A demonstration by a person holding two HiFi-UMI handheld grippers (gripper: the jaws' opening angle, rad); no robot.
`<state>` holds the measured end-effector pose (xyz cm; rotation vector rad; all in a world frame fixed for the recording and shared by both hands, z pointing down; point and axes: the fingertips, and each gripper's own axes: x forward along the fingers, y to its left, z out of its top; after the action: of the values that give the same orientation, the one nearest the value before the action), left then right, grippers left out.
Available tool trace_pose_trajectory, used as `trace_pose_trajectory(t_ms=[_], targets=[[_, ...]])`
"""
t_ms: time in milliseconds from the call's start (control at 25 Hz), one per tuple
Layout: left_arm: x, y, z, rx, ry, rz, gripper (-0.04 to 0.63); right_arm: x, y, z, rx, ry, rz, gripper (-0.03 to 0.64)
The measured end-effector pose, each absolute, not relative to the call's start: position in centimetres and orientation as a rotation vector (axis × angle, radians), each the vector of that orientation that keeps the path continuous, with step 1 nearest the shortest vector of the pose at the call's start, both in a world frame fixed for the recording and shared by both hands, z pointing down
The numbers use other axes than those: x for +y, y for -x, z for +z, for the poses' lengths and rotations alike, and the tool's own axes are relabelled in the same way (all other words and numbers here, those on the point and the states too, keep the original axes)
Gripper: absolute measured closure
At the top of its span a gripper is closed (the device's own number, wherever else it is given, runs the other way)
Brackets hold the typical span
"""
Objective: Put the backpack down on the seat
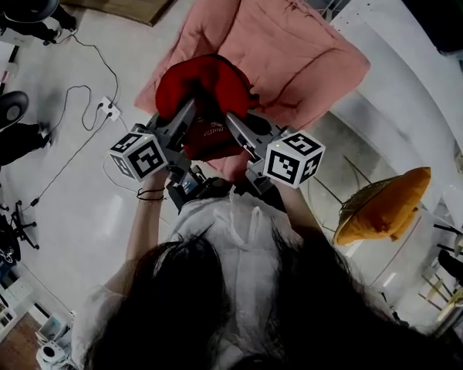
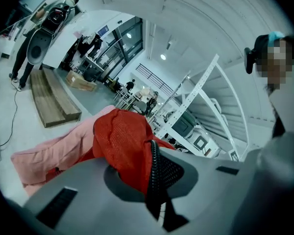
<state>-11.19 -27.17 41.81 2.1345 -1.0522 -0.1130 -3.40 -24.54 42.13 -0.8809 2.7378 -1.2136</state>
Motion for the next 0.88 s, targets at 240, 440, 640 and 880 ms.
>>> trace_pose_trajectory(t_ms=[240,440,640,880], targets=[[-33.3,6.7,46.3,-0.976,-2.16,0.087,0.549,-28.5,-0.8,46.7,2.653,0.946,-1.369,0.575],[-37.2,3.4,50.8,-0.882,-2.164,0.24,0.549,-30.2,-3.5,51.1,2.554,0.997,-1.525,0.575],[-40.5,-0.4,57.3,-0.786,-2.167,0.434,0.549,-32.5,-6.7,56.6,2.476,1.09,-1.638,0.575],[-44.3,-0.1,61.9,-0.854,-2.065,0.489,0.548,-35.3,-8.8,59.8,2.365,1.118,-1.679,0.575]])
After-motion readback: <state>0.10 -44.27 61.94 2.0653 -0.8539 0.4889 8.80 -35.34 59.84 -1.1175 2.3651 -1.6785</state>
